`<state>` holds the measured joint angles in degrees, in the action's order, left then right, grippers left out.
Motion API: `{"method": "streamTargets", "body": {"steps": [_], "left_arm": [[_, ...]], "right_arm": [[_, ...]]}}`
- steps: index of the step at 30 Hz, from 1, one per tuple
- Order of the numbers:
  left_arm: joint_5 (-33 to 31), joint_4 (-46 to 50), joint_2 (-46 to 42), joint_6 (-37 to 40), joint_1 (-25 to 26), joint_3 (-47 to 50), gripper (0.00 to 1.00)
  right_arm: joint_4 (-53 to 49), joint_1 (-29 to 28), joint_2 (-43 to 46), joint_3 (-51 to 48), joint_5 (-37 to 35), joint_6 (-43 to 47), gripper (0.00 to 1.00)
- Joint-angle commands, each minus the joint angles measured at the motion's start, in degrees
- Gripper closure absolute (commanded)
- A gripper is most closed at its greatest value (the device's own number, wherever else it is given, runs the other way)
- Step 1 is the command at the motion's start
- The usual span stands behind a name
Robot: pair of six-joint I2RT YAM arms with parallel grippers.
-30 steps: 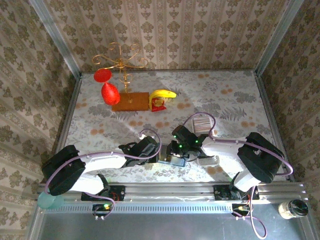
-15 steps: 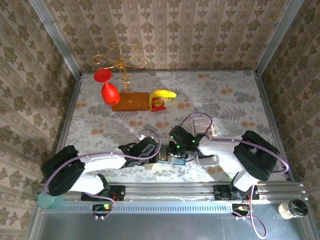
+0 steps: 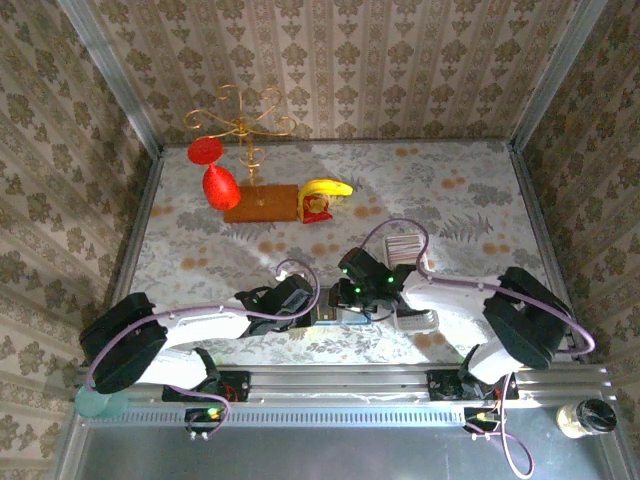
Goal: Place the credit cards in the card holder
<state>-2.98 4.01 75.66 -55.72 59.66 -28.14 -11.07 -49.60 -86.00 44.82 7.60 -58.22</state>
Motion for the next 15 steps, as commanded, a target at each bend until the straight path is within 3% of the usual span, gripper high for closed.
{"method": "streamTargets", "body": {"steps": [1,15], "left_arm": [[-0.6,1.6,-0.8,-0.3,0.6,0.6,0.74],[-0.6,1.6,-1.1,0.4,0.8,0.6,0.72]], "right_arm": [[-5.8,-0.5,3.9,-2.2,-4.4,0.4,0.61],[-4.0,-1.0,5.5,-6.6,-6.1,-2.2,0.57]]}}
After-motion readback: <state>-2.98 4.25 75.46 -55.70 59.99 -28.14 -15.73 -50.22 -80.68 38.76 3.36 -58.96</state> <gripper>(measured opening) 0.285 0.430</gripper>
